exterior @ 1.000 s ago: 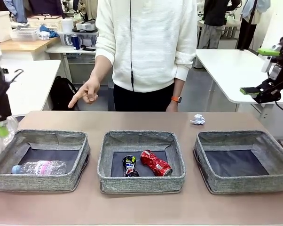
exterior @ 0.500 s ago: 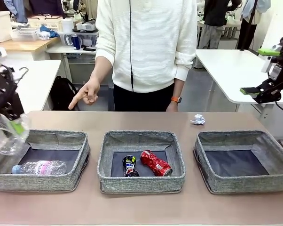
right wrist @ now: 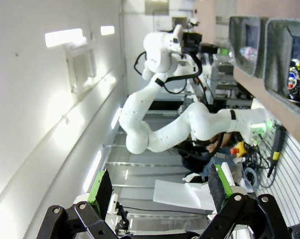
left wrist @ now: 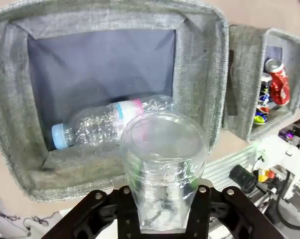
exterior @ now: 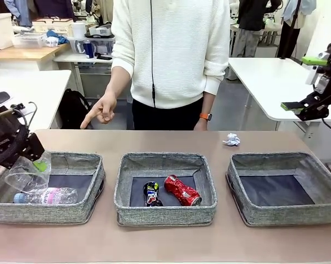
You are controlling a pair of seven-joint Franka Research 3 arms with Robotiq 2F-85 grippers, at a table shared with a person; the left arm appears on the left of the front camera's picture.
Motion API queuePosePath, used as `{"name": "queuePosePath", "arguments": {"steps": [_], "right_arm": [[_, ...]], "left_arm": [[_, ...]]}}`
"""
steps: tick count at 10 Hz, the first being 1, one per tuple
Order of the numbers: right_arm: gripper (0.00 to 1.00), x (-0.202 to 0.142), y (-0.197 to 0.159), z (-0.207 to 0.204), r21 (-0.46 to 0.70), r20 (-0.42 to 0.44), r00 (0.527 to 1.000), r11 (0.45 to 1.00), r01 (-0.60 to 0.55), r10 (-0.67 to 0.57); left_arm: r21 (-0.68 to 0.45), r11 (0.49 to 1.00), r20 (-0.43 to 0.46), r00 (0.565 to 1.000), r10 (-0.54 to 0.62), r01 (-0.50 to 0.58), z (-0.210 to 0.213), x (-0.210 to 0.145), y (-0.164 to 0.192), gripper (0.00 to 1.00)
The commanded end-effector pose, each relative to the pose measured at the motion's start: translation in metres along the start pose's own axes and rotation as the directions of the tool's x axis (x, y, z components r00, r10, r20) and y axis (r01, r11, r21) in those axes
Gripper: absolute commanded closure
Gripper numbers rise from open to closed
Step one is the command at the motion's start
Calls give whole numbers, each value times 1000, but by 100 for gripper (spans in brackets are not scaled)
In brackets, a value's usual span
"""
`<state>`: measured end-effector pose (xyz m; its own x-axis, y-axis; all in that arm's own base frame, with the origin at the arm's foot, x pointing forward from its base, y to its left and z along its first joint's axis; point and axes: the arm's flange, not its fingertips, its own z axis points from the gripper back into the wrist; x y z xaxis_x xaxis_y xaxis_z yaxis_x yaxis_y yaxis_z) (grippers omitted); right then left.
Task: Sort the waste into the appropriate baskets.
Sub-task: Place the picked waste into the Fabric basket indicated by the person.
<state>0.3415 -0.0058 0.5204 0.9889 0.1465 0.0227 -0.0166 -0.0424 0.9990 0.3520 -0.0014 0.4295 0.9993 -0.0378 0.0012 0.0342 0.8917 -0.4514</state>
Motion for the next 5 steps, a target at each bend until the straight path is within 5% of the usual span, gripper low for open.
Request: {"name": "queuePosePath", "arguments": {"steps": [1,3,5], "right_arm": [[0,0,3,-1,5,-8,1000,1000,-7,7],[0,0,3,-1,5,-8,1000,1000,-7,7],[0,0,3,-1,5,-8,1000,1000,-7,7]], "left_arm": [[-54,998,7,1000,-16,17,-1,2,1,63],[-67,998,2,1000,-16,16,-1,4,2,63],[-69,997,-3,999,-45,45,-1,6,3,6]]}}
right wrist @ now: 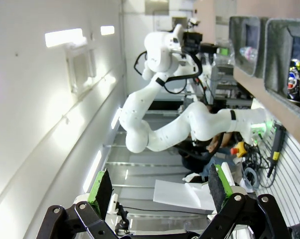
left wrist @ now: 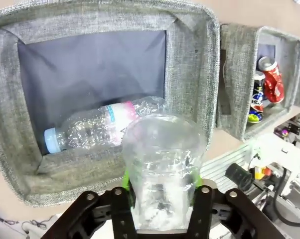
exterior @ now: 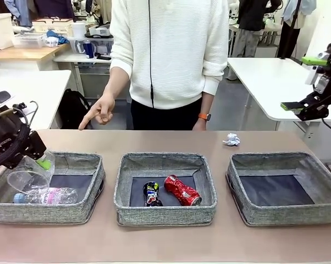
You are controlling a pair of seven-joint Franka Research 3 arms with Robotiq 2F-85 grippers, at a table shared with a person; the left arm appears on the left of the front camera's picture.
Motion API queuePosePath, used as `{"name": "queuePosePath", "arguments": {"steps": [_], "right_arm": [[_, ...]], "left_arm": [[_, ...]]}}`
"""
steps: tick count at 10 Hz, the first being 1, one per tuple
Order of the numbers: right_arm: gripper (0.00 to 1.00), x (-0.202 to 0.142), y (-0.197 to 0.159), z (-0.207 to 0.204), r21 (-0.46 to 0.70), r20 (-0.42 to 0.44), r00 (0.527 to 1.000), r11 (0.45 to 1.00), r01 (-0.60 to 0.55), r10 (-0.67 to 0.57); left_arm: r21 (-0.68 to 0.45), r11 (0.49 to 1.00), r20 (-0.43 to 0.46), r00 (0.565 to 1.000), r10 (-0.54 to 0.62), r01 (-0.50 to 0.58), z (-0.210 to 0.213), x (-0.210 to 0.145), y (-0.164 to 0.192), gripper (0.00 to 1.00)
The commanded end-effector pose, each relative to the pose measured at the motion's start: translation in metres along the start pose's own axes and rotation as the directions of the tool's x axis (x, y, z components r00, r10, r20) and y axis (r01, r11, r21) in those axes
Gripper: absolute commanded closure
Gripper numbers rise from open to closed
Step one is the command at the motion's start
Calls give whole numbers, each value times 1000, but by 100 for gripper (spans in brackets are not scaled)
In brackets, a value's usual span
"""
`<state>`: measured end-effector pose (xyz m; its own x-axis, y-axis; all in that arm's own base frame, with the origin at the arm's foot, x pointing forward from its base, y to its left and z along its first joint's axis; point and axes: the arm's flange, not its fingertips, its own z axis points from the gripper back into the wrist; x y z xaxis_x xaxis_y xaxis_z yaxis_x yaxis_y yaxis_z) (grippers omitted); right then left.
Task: Sort the waste into the appropriate baskets.
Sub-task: Place the picked waste into the Fabric basket indicated by the person.
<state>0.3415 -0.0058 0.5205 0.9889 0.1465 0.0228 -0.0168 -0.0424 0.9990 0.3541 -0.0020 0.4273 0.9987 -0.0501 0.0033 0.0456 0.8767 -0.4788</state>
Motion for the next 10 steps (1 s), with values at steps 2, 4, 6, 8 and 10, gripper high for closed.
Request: {"name": "queuePosePath", "arguments": {"steps": [2,4,6,8,10], "right_arm": [[0,0,3,-1,5,-8,1000,1000,-7,7],[0,0,3,-1,5,-8,1000,1000,-7,7],[0,0,3,-1,5,-8,1000,1000,-7,7],[0,0,3,-1,5,-8,1000,1000,-7,7],[0,0,3,-1,5,-8,1000,1000,-7,7]], "left_arm": [[-84,996,19,999,-32,33,5,3,3,0],[-116,993,28,999,-27,30,12,2,5,0],[-195,980,-31,998,-47,40,21,-1,6,0],[-429,902,-219,963,-156,48,40,-6,2,0],[-668,744,-312,909,-277,-3,81,-9,-10,0]]}}
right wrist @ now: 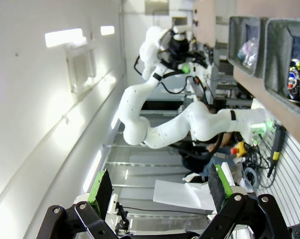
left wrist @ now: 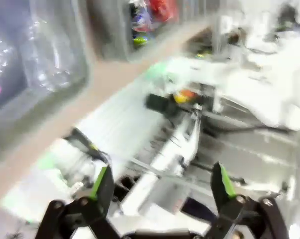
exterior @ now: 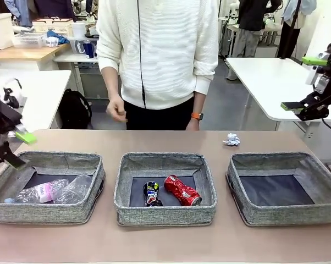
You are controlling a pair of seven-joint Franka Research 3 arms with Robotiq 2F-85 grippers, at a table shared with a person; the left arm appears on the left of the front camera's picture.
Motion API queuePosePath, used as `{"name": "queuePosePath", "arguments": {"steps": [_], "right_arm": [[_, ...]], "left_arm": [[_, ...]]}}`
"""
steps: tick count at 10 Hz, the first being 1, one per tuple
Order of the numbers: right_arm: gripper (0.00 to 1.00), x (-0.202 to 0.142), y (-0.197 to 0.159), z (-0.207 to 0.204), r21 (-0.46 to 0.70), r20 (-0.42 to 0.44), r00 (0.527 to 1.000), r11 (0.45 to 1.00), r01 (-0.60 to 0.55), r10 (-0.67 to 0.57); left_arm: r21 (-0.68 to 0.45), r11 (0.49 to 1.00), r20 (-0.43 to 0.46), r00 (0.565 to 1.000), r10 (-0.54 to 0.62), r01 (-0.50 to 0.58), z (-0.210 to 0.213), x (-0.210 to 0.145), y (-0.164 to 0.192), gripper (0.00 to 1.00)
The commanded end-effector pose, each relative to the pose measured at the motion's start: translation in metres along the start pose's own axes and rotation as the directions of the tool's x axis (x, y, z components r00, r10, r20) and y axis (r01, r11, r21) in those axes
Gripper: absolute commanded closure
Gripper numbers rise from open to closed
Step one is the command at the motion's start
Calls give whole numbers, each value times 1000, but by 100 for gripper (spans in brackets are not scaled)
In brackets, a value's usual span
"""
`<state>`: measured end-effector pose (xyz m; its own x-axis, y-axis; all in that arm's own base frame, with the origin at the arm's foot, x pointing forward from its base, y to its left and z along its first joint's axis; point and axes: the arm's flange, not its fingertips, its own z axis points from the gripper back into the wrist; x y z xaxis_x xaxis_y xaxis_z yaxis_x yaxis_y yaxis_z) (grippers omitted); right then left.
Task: Sort the waste into the appropriate baskets.
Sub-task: Place the picked waste into the Fabric basket indicated by the person.
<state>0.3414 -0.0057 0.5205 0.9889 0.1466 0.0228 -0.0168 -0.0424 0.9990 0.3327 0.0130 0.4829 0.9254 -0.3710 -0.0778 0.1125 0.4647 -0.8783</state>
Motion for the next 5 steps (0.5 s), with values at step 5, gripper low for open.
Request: {"name": "queuePosePath", "arguments": {"steps": [5], "right_arm": [[0,0,3,-1,5,-8,1000,1000,-7,7]], "left_arm": [[-402,902,156,982,-105,160,50,-10,-42,0]]}}
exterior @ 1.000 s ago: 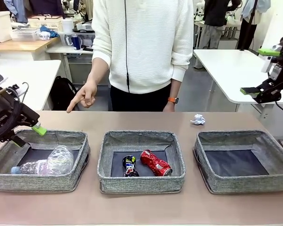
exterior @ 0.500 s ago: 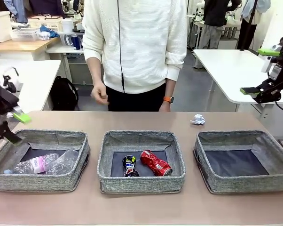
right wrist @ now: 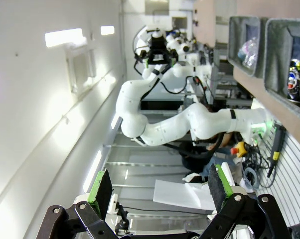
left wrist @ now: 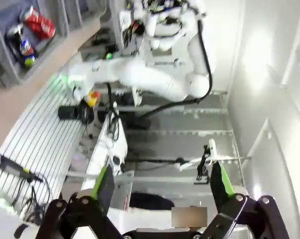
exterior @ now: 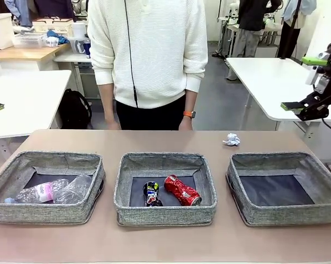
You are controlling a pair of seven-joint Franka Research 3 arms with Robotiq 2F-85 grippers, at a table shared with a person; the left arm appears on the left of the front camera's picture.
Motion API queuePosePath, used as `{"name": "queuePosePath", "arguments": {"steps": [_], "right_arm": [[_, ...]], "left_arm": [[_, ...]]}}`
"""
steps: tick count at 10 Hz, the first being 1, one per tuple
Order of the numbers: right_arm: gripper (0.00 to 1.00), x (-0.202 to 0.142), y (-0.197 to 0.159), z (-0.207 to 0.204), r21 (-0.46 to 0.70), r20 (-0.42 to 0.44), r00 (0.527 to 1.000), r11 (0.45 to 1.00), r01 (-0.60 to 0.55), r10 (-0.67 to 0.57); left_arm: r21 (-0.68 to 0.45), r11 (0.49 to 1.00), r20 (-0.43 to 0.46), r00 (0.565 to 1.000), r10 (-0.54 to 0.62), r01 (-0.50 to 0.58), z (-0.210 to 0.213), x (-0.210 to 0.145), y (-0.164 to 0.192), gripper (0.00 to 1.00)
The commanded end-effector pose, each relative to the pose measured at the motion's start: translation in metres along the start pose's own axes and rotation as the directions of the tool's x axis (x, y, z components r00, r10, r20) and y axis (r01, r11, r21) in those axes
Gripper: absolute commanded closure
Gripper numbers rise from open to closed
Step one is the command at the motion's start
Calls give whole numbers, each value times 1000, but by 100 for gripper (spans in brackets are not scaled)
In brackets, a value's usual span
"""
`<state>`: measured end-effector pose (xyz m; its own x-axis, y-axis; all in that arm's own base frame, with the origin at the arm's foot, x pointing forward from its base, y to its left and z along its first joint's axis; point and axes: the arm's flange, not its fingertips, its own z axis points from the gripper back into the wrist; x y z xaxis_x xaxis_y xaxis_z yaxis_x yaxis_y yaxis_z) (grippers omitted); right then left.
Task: Sort the waste into the appropriate baskets.
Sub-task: Place the picked waste into the Fabric basket indicated by the person.
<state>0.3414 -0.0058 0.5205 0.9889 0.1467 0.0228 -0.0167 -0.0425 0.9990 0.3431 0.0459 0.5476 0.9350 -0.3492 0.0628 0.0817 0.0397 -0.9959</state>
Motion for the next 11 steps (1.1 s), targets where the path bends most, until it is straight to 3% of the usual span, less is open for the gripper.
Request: {"name": "queuePosePath", "arguments": {"steps": [1,2,3,4,11], "right_arm": [[0,0,3,-1,5,-8,1000,1000,-7,7],[0,0,3,-1,5,-8,1000,1000,-7,7],[0,0,3,-1,5,-8,1000,1000,-7,7],[0,0,3,-1,5,-8,1000,1000,-7,7],[0,0,3,-1,5,-8,1000,1000,-7,7]], "left_arm": [[66,998,171,985,-15,3,-18,-1,9,0],[65,998,270,963,-19,2,-23,4,17,0],[-62,998,384,923,38,-15,-24,13,21,0],[44,999,158,987,-11,4,0,5,12,0],[44,999,158,987,-11,4,0,5,12,0]]}}
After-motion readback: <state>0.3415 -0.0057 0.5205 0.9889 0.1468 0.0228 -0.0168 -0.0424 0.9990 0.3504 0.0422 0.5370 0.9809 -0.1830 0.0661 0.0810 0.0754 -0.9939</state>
